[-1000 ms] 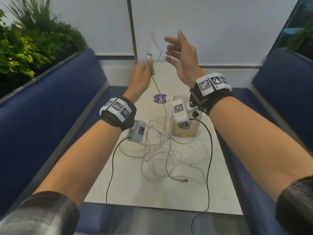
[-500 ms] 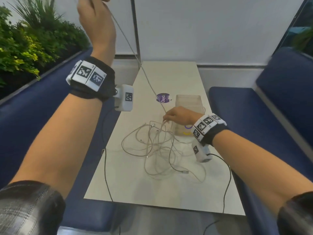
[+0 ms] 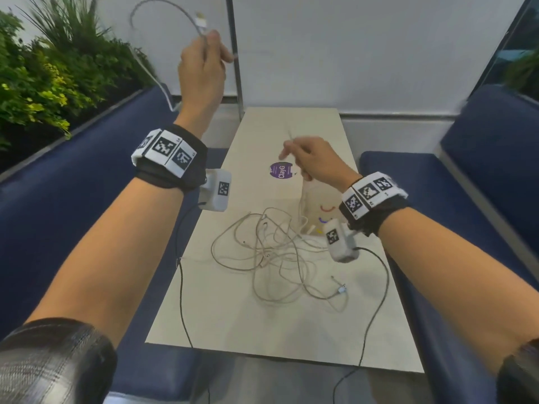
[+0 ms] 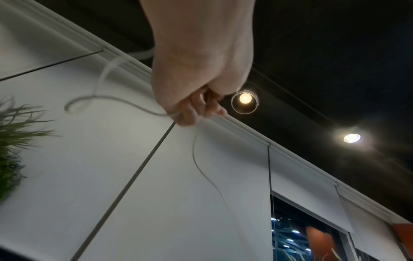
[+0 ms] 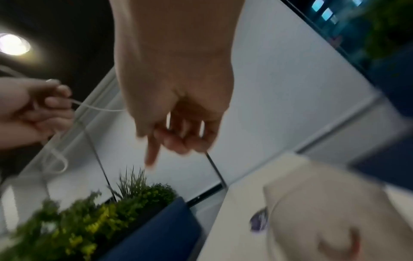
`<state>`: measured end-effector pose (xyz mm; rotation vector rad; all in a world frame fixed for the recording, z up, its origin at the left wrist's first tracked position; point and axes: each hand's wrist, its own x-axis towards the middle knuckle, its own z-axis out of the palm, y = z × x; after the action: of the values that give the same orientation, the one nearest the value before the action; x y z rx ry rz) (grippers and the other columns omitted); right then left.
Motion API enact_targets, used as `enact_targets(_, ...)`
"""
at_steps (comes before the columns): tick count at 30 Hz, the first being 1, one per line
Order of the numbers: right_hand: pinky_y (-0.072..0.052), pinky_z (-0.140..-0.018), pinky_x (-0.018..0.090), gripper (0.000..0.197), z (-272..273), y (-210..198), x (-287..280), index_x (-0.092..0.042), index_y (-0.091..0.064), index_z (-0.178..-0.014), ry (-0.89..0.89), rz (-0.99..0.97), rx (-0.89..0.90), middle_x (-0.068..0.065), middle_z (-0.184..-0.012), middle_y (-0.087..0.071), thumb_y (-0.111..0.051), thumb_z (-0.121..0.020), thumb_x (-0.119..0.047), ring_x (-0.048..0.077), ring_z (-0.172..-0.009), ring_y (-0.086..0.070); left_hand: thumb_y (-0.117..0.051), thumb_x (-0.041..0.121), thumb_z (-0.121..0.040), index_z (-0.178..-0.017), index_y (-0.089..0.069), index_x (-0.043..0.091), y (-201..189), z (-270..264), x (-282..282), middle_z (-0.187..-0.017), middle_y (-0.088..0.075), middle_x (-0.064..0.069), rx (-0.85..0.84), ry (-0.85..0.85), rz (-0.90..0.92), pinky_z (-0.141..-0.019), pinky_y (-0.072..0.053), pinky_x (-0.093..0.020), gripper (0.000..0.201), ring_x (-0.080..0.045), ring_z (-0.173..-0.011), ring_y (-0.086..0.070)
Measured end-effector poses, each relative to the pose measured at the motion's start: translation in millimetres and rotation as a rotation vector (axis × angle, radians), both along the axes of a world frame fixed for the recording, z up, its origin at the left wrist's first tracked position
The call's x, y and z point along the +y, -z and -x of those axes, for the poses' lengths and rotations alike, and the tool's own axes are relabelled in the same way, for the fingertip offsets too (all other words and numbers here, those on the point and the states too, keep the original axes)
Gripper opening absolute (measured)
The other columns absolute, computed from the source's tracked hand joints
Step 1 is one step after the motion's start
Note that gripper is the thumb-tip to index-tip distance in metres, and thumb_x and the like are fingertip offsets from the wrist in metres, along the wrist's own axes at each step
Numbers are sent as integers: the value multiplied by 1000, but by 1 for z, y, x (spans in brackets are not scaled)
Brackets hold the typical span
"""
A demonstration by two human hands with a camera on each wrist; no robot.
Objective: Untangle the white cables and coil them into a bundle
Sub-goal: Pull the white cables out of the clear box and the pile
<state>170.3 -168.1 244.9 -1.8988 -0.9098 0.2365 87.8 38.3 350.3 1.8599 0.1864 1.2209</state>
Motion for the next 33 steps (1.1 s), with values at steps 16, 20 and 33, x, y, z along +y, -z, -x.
enact_targets(16,-55,-75,29,30,-40,24,-51,-20,-68,-108,-143,1005,-55,7,-109,-72,-52,-91,-2,21,-98,-69,-74,53,-80,-84,-73,2,-23,56,-22,-58,-23,-8,1133,960,-341,-48,-16,-30,51,-22,-53,-14)
enact_targets(20,-56,-84,35,23,-32,66,-46,-21,-69,-103,-206,1065,78,8,-102,-73,-58,-89,-6,20,-91,-69,-69,66,-76,-67,-73,14,-16,60,-37,-59,-39,-13,1267,938,-579,-52,-22,-33,53,-26,-55,-24)
enact_targets(33,-44,-104,48,117,-9,143,-55,-26,-33,-142,-125,1181,157,0,-131,-62,-92,-42,-43,26,-123,-55,-39,42,-104,-74,-43,19,47,45,-40,-62,-21,1,997,982,334,-40,-17,-18,39,-11,-51,-15)
